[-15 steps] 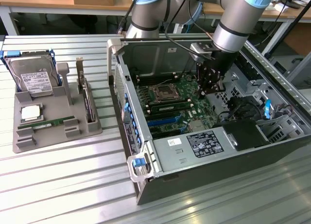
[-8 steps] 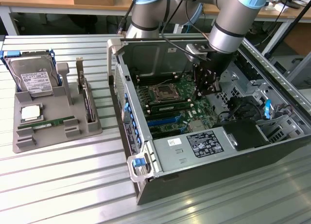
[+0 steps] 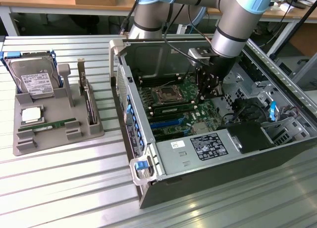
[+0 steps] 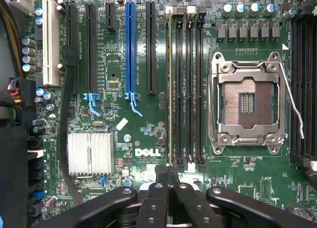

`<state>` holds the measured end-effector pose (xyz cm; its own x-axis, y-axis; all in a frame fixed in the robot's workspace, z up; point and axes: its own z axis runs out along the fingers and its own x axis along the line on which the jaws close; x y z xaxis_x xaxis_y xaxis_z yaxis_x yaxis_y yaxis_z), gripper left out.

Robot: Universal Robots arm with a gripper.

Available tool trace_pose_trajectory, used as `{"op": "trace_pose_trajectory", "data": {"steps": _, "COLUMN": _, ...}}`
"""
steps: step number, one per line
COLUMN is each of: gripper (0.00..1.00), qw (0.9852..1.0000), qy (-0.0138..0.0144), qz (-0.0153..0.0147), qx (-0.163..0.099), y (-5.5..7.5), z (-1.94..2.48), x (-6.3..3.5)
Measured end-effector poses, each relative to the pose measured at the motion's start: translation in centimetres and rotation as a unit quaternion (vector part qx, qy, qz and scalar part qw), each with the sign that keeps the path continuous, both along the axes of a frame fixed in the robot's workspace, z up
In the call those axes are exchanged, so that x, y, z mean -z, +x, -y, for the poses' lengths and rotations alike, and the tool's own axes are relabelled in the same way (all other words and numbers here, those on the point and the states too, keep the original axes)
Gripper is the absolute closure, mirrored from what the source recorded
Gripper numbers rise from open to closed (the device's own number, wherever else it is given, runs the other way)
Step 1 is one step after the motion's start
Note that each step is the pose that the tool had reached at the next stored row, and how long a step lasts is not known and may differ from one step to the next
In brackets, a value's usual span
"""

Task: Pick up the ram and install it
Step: 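Press down the ram until it locks into place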

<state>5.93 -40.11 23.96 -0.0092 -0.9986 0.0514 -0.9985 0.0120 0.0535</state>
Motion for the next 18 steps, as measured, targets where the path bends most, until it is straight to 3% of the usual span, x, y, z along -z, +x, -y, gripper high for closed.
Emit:
{"op": "trace_pose_trajectory", "data": {"steps": 14, "gripper": 0.89, "qw": 1.0000, "qy": 0.0000, "qz": 0.0000, "qx": 0.000, "y": 0.00, "z": 0.00, "x": 0.39}}
{"op": "trace_pose_trajectory", "data": {"steps": 18, "gripper": 0.89, "qw": 1.0000, "qy": 0.0000, "qz": 0.0001, "qx": 0.000, "y": 0.00, "z": -0.24, "x": 0.39}}
